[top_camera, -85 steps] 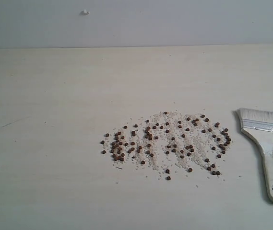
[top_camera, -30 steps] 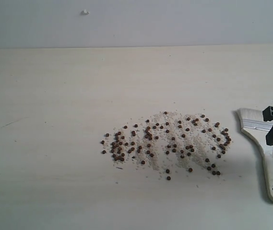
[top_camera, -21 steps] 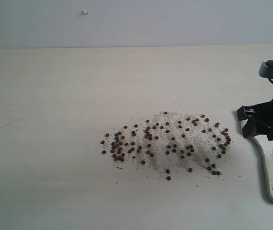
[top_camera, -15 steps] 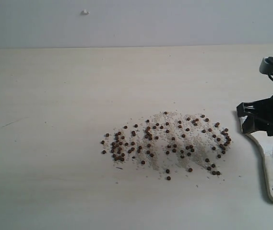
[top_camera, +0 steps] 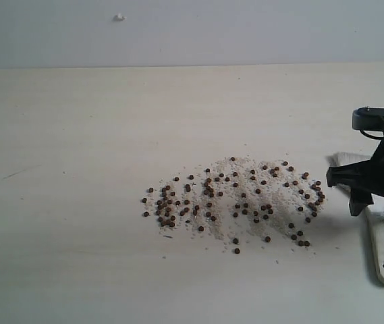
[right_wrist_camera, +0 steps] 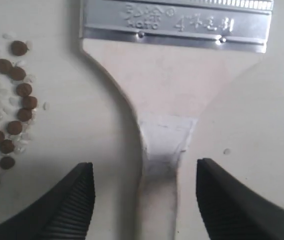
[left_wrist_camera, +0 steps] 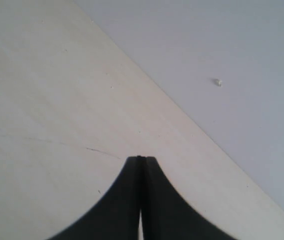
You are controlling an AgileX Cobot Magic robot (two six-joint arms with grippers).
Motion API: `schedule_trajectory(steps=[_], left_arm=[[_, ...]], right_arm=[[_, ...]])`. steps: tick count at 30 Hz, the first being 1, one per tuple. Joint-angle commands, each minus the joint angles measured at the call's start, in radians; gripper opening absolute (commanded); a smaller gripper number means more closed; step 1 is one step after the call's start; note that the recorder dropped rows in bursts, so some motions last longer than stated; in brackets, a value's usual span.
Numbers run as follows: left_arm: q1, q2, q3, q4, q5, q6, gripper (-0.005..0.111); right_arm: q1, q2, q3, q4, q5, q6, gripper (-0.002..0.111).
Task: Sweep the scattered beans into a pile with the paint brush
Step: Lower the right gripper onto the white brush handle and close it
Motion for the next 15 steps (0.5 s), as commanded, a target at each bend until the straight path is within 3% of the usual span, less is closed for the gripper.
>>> schedule_trajectory(steps=[1,8,15], left_arm=[[-0.002,-0.007,0.002,-0.005,0.0,0.007,0.0],[-0.002,-0.007,0.002,-0.005,0.0,0.007,0.0],[-0.002,-0.007,0.002,-0.005,0.0,0.007,0.0]], right_arm=[[0.003,0.04,-0.001,-0.013,-0.045,0.003,0.059],[0.003,0.047,0.078,-0.074,-0.184,0.105,0.059],[0.003,0.047,0.086,-0.133,-0.207,0.178,0.059]])
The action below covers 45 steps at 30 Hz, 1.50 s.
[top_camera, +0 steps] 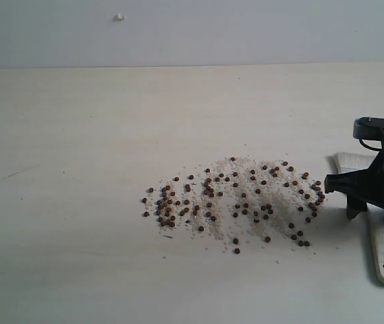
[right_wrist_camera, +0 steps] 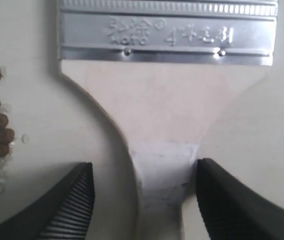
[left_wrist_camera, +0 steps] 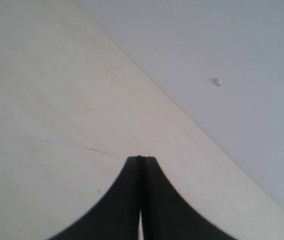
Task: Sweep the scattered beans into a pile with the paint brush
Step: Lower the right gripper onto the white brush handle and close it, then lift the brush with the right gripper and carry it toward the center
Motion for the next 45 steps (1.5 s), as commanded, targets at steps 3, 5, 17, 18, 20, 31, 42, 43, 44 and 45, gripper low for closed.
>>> schedule_trajectory(steps=[3,5,17,18,20,31,42,43,44,45], left_arm=[[-0.002,-0.007,0.002,-0.005,0.0,0.007,0.0],[-0.002,-0.007,0.002,-0.005,0.0,0.007,0.0],[-0.002,-0.007,0.002,-0.005,0.0,0.007,0.0],[-0.002,-0.007,0.002,-0.005,0.0,0.007,0.0],[-0.002,-0.007,0.002,-0.005,0.0,0.007,0.0],[-0.002,-0.007,0.002,-0.005,0.0,0.007,0.0],[-0.002,-0.007,0.002,-0.005,0.0,0.007,0.0],[-0.002,-0.007,0.002,-0.005,0.0,0.007,0.0],[-0.002,-0.007,0.002,-0.005,0.0,0.007,0.0],[-0.002,-0.007,0.002,-0.005,0.0,0.007,0.0]], right_arm=[[0.003,0.002,0.01,-0.026,-0.02,0.027,0.059],[0.003,0.002,0.01,-0.026,-0.012,0.027,0.059],[0.003,0.002,0.01,-0.018,-0.003,0.023,0.058],[0.003,0.002,0.01,-0.018,-0.003,0.023,0.058],[0.003,0.002,0.01,-0.024,-0.003,0.021,0.058],[0.003,0.002,0.01,-0.04,0.039,-0.089,0.0],[0.003,-0.138,-0.072,-0.057,0.185,-0.159,0.0],[0.003,-0.154,-0.074,-0.057,0.186,-0.159,0.0],[0.003,-0.172,-0.079,-0.057,0.19,-0.161,0.0],[0.003,-0.188,-0.081,-0.057,0.199,-0.169,0.0]])
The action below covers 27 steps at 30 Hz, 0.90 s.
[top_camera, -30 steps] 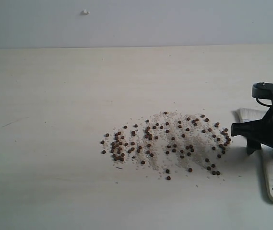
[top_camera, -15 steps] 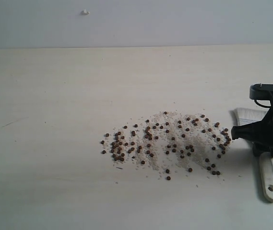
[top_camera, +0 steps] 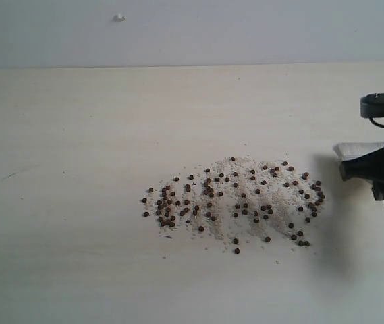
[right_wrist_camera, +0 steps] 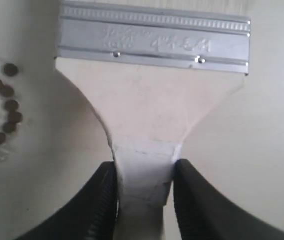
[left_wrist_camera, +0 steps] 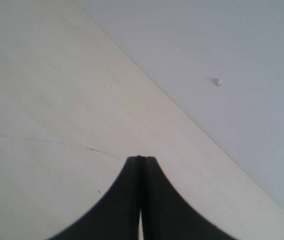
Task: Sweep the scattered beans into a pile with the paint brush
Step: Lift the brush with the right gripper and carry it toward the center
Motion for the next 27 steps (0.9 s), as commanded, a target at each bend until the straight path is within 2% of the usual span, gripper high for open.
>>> schedule_trajectory(steps=[1,7,12,14,21,27], left_arm=[[-0.002,-0.007,0.002,-0.005,0.0,0.007,0.0],[-0.002,-0.007,0.002,-0.005,0.0,0.007,0.0],[-0.002,-0.007,0.002,-0.005,0.0,0.007,0.0],[-0.002,-0.007,0.002,-0.005,0.0,0.007,0.0],[-0.002,-0.007,0.002,-0.005,0.0,0.007,0.0],[-0.002,-0.007,0.002,-0.005,0.0,0.007,0.0]], right_arm=[[0.003,-0.08,-0.02,-0.008,0.039,-0.033,0.0],[0.003,-0.162,-0.036,-0.002,0.1,-0.075,0.0],[0.003,-0.213,-0.148,0.051,0.361,-0.18,0.0],[0.003,-0.237,-0.192,0.086,0.409,-0.219,0.0],[0.003,-0.28,-0.289,0.194,0.429,-0.328,0.0],[0.003,-0.277,-0.302,0.343,0.414,-0.442,0.0]])
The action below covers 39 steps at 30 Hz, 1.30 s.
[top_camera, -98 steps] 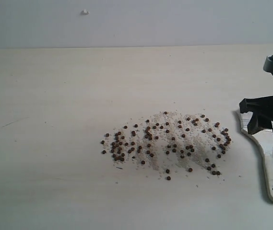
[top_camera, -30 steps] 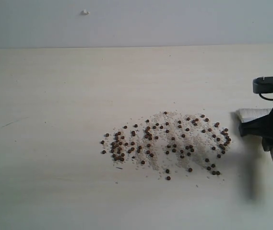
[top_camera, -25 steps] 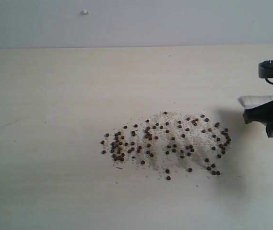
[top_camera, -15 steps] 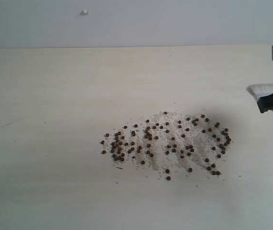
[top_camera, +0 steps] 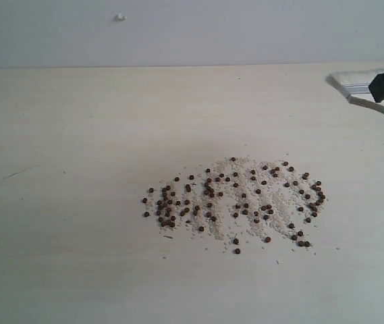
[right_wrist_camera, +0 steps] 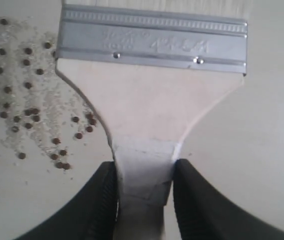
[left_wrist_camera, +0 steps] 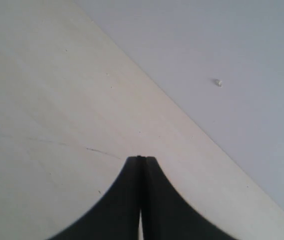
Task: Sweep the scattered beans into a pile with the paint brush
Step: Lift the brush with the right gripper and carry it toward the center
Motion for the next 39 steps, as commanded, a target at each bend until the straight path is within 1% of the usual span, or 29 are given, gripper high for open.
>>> schedule_trajectory(steps=[1,5,10,13,17,22,27,29,30,31,32,33,34,36,38,39], left_arm=[[-0.002,-0.007,0.002,-0.005,0.0,0.007,0.0],[-0.002,-0.007,0.002,-0.005,0.0,0.007,0.0],[-0.002,-0.007,0.002,-0.005,0.0,0.007,0.0],[-0.002,-0.007,0.002,-0.005,0.0,0.007,0.0],[-0.002,-0.007,0.002,0.0,-0.076,0.007,0.0],[-0.002,-0.007,0.002,0.0,-0.069,0.007,0.0],[0.0,-0.007,0.002,0.0,-0.091,0.009,0.0],[0.0,-0.007,0.002,0.004,-0.146,0.089,0.0],[0.0,-0.007,0.002,0.004,-0.204,0.143,0.0],[0.0,-0.007,0.002,0.004,-0.237,0.155,0.0],[0.0,-0.007,0.002,0.004,-0.323,0.162,0.0],[0.0,-0.007,0.002,0.004,-0.379,0.162,0.0],[0.0,-0.007,0.002,0.004,-0.472,0.171,0.0],[0.0,-0.007,0.002,0.004,-0.599,0.203,0.0],[0.0,-0.007,0.002,0.002,-0.672,0.231,0.0],[0.0,-0.005,0.002,0.0,-0.683,0.273,0.0]], right_arm=[[0.003,-0.004,-0.01,0.133,-0.012,-0.091,0.0],[0.003,0.008,-0.01,0.22,-0.026,-0.13,0.0],[0.003,0.055,-0.01,0.39,-0.047,-0.241,0.0],[0.003,0.083,-0.01,0.447,-0.066,-0.281,0.0],[0.003,0.122,-0.01,0.511,-0.067,-0.341,0.0],[0.003,0.176,-0.068,0.509,-0.028,-0.372,0.0],[0.003,0.21,-0.119,0.499,-0.009,-0.4,0.0],[0.003,0.212,-0.129,0.499,-0.014,-0.409,0.0],[0.003,0.212,-0.131,0.499,-0.023,-0.414,0.0],[0.003,0.214,-0.133,0.499,-0.023,-0.414,0.0],[0.003,0.214,-0.135,0.499,-0.021,-0.424,0.0],[0.003,0.214,-0.135,0.499,-0.021,-0.433,0.0],[0.003,0.222,-0.138,0.499,-0.021,-0.435,0.0],[0.003,0.231,-0.137,0.499,-0.02,-0.437,0.0],[0.003,0.242,-0.137,0.499,-0.02,-0.44,0.0],[0.003,0.244,-0.137,0.499,-0.02,-0.443,0.0]])
